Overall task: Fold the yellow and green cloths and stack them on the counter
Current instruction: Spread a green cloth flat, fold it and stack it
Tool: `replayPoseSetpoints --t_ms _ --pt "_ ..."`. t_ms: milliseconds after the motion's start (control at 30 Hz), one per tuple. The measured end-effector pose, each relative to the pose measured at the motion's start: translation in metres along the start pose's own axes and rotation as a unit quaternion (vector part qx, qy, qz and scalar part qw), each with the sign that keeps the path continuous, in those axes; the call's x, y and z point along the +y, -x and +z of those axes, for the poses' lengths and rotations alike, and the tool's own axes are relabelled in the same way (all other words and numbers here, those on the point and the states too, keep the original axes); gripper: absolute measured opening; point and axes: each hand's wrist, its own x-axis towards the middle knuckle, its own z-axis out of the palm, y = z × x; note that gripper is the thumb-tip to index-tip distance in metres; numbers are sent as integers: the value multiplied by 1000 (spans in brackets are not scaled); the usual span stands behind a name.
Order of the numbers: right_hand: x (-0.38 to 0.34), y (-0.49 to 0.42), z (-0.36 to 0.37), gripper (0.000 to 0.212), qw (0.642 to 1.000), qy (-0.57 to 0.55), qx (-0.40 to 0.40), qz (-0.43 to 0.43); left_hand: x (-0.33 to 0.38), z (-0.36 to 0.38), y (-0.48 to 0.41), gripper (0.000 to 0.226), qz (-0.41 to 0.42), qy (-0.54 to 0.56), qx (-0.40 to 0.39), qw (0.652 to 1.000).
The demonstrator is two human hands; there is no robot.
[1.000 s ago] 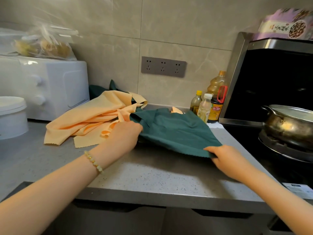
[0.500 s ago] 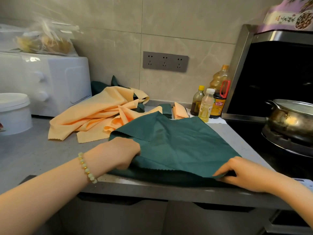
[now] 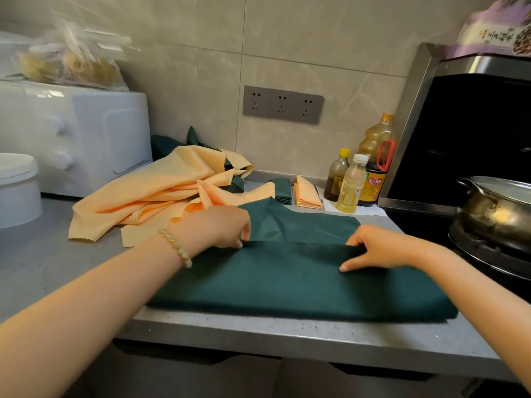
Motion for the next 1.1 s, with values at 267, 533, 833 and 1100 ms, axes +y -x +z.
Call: replayPoseSetpoints --t_ms 267,533,833,1100 --pt "9 -77 46 52 992 -22 119 34 -20 36 -53 56 -20 -116 104 988" --pt "-1 -99 99 51 989 -81 124 -9 -65 52 -63 69 55 -129 79 987" --pt "-4 -100 98 78 990 -66 121 -8 -108 22 -111 29 -191 67 344 917" --pt "-6 -97 97 69 994 -55 99 -2 -25 47 -95 61 77 71 292 951"
